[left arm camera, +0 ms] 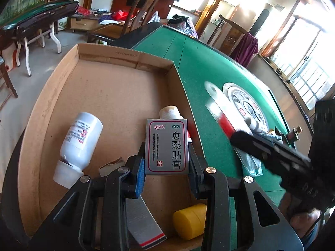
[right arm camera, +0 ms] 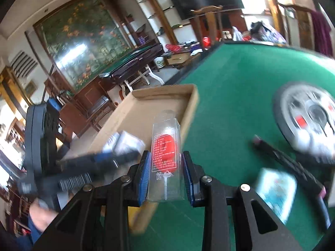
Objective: Organize objects
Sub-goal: 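Carry the white box and the clear package over the cardboard tray with both grippers, then open both grippers, dropping the white box and clear package into the tray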
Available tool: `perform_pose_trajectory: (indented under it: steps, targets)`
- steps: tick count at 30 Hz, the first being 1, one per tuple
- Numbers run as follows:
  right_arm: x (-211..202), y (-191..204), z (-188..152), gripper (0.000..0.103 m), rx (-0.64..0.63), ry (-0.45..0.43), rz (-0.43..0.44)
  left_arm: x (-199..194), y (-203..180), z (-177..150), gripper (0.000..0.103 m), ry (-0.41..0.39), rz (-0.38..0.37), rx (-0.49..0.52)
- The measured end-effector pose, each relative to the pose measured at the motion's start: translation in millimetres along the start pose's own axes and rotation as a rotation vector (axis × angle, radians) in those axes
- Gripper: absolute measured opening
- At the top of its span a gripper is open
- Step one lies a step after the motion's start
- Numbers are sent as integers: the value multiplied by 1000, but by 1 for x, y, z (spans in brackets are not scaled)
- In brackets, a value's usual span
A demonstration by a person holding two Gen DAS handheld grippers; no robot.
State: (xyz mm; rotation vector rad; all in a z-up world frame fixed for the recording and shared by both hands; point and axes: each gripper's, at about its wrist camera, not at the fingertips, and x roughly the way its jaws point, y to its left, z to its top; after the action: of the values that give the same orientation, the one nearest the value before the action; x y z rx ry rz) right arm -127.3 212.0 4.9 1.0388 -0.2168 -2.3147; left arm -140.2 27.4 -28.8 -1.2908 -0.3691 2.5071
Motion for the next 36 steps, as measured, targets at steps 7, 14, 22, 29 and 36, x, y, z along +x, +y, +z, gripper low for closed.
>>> perform_pose_trajectory:
  steps: [7,14,22,29,36]
  targets:
    - [73,6,42,29,32,77,-55,10,0,-7,33,37,-14,9]
    - [110,-4,48,29,58,133,-78,12,-4,-9,33,35,6,41]
    - [118,-3,46,32,32,163,-89,17,-11,-8,33,43,38,77]
    - [106,-5,44,32,46,150,-52,17,-6,-6,34,54,36,49]
    - [73,-5,39,33,51,92,-10,6,-2,-4,35,50,29,20]
